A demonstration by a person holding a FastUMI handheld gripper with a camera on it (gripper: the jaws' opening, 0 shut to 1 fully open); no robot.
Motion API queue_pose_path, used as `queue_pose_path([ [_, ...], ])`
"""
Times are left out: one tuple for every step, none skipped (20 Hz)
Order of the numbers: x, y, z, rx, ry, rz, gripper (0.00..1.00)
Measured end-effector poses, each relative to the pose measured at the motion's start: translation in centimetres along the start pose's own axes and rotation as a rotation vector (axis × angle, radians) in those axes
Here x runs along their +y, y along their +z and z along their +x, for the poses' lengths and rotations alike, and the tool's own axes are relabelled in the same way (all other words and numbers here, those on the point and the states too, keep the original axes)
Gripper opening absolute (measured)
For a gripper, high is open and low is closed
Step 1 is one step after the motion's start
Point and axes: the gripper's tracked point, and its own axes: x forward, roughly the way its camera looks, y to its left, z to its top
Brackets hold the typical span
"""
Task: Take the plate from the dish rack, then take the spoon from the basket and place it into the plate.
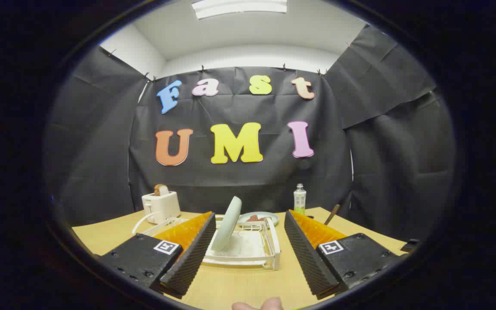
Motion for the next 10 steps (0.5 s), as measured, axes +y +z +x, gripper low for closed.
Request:
queue_pose_path([
  [0.1, -0.1, 0.0, -0.001, 0.0, 0.003, 1.0],
  [0.1, -0.2, 0.0, 0.001, 0.002, 0.009, 1.0],
  [0.1, -0.4, 0.1, 0.008, -0.001, 0.012, 1.0],
  [-0.1, -0.5, 0.0, 0.015, -0.008, 0.014, 1.0],
  [-0.2, -0.7, 0.2, 0.021, -0.011, 0.015, 1.0],
  [-0.2, -0.9, 0.2, 0.028, -0.012, 0.018, 1.0],
  [-0.2, -1.1, 0.3, 0.036, -0.013, 0.023, 1.0],
  [-0.2, -1.2, 0.3, 0.041, -0.011, 0.029, 1.0],
  [-0.2, -1.3, 0.4, 0.044, -0.011, 0.035, 1.0],
  [-0.2, -1.2, 0.3, 0.044, -0.01, 0.037, 1.0],
])
